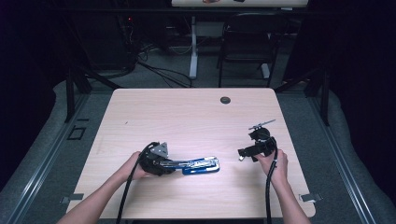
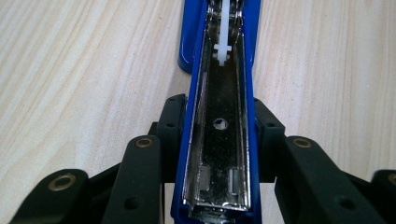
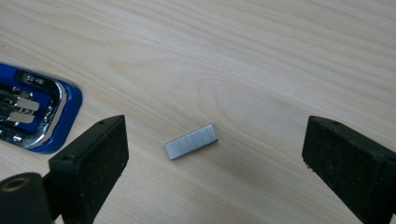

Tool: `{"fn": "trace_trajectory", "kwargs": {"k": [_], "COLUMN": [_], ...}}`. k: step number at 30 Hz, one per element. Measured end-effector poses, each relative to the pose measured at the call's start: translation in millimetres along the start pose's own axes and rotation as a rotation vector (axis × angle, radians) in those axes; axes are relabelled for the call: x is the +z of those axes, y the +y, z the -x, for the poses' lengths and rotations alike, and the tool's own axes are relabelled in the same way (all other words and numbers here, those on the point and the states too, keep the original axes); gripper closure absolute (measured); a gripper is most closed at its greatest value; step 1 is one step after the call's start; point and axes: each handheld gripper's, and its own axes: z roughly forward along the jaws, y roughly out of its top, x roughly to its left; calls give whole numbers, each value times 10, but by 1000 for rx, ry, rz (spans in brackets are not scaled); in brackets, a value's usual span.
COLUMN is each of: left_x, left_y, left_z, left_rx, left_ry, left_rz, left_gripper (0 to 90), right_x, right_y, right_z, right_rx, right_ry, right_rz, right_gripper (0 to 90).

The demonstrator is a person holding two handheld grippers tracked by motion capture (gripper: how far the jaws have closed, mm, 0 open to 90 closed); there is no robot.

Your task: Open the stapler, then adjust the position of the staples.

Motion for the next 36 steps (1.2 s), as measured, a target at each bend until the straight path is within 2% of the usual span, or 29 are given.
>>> {"fn": "trace_trajectory", "kwargs": {"k": [3,7,10,11,12,13,15,21,27,34,36], "left_x": [0,1,1,1,1,1,1,2,3,3,-4], "left_y": [0,-1,-1,-1,-1,-1,-1,-3,-3,-2,1], "left_z": [0,0,2,2,3,3,5,3,4,1,-3], "left_rx": [0,0,-1,-1,-1,-1,-1,-1,1,5,3], "left_ry": [0,-1,-1,-1,-1,-1,-2,-1,-1,-2,-15], "left_rz": [-1,0,0,-1,0,-1,0,-1,-1,-3,-12], "left_gripper": [645,645,645,645,645,645,645,645,645,645,645], "right_x": [28,89,139,165,175,199,203,279,344,354,344], "right_y": [4,12,21,17,17,11,16,-9,-17,-17,-12], "right_z": [6,-14,-53,-69,-70,-84,-72,-70,-79,-100,-101], "right_rx": [31,46,38,43,33,54,43,76,69,50,54], "right_ry": [-4,2,-15,-19,-26,-29,-39,-79,-98,-107,-105], "right_rz": [-7,-27,-58,-47,-59,-46,-72,-57,-92,-117,-122], "right_gripper": [94,145,170,178,189,209,217,281,325,445,483]}}
